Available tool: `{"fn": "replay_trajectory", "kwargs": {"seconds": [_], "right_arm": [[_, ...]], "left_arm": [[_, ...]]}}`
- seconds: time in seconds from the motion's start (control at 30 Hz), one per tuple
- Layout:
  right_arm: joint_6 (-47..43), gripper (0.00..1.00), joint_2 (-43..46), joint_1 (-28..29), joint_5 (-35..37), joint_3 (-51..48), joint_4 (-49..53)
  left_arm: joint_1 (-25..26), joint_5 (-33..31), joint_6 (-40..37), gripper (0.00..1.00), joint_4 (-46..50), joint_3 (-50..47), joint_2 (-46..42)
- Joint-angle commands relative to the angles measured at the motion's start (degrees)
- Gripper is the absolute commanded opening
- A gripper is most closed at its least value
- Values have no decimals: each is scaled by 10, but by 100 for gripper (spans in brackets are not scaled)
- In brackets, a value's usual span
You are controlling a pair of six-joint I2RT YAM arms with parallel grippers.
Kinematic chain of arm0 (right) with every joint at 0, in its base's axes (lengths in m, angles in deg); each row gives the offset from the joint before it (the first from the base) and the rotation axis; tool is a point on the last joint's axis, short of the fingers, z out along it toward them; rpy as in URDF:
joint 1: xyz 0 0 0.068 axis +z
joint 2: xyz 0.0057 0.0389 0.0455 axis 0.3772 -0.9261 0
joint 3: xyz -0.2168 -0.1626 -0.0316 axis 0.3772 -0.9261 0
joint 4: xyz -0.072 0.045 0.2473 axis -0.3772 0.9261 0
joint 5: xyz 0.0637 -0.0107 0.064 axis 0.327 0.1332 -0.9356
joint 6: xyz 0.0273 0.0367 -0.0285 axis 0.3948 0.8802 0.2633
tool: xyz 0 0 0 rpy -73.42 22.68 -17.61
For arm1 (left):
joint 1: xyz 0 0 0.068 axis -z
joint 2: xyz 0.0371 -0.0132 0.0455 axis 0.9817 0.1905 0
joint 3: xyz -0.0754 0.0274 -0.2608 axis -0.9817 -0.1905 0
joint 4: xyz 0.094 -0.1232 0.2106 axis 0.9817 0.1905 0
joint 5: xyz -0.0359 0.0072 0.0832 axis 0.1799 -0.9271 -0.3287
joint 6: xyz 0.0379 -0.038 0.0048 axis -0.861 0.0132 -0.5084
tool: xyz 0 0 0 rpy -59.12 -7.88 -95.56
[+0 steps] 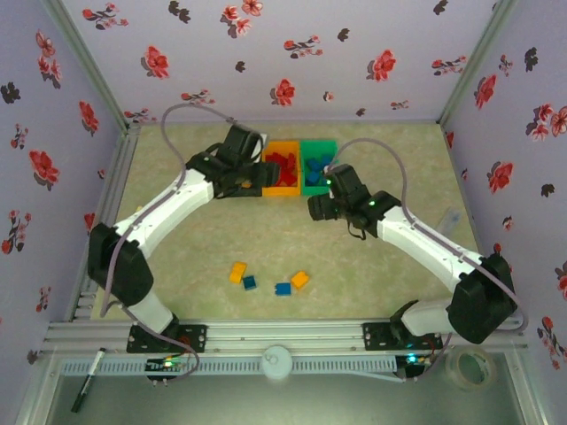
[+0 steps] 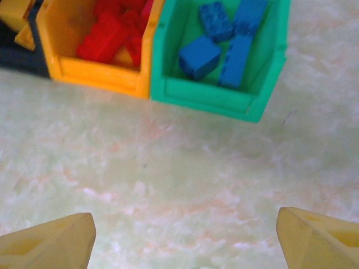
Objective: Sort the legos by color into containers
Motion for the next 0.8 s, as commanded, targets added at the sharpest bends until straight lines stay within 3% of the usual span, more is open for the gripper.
{"fn": "replay_trajectory", "kwargs": {"seconds": [0.0, 0.2, 0.4, 0.77], "right_arm": [[-4, 85, 7, 29, -25, -22, 17], [0, 84, 6, 87, -76, -52, 21], [3, 84, 20, 148, -130, -93, 6], [5, 82, -1, 193, -136, -109, 35]], "left_arm": [[-21, -30, 5, 66, 6, -48, -66], [-62, -40, 15, 66, 23, -100, -116], [-68, -36, 18, 66, 21, -104, -121], [-67, -26, 23, 65, 18, -108, -124]]}}
